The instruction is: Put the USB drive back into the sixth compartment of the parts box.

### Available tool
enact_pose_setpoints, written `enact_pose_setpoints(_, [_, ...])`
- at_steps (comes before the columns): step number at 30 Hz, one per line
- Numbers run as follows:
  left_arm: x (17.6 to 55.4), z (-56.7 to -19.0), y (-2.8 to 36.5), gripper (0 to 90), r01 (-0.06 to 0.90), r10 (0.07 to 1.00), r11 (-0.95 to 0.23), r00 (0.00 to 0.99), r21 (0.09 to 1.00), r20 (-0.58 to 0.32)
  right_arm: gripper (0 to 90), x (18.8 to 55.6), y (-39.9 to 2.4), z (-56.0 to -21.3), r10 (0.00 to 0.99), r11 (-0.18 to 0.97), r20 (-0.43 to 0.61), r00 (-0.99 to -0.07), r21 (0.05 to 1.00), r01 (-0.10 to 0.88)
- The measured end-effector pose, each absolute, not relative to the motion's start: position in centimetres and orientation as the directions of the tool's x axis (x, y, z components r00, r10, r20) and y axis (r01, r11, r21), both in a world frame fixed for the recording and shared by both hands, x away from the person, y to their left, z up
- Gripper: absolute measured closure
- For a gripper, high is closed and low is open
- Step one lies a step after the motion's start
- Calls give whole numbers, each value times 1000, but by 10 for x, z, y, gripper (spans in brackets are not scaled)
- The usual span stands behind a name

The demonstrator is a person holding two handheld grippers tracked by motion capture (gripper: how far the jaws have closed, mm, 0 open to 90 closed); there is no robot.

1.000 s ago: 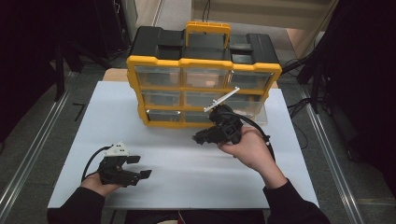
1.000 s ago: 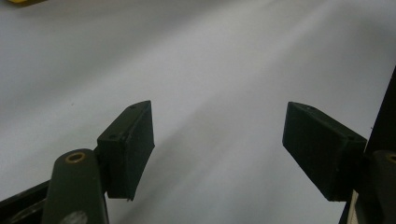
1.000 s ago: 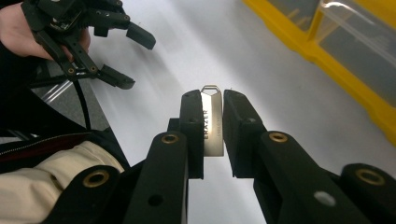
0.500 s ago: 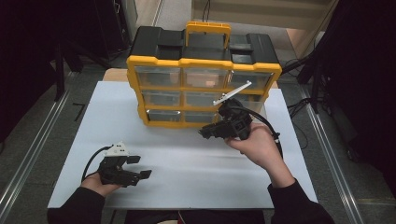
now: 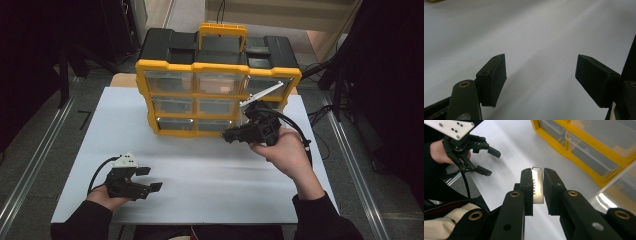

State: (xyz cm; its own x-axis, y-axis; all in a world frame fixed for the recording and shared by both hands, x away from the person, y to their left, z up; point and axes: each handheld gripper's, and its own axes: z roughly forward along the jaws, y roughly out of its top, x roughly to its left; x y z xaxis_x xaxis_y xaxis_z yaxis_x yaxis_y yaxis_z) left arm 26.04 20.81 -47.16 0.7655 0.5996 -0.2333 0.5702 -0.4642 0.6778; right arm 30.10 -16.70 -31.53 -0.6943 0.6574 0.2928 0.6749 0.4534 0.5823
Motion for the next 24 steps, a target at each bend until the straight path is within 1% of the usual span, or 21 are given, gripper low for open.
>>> enact_pose_setpoints(8, [260,-472,208,260,571,598,-464,766,677,-236,762,300,-178,-308,667,430,293,-685,599,675])
enact_pose_setpoints(24, [261,-472,208,260,571,596,-468,767,675,-236,762,299,-208,-294,717,353,285,-636,639,684])
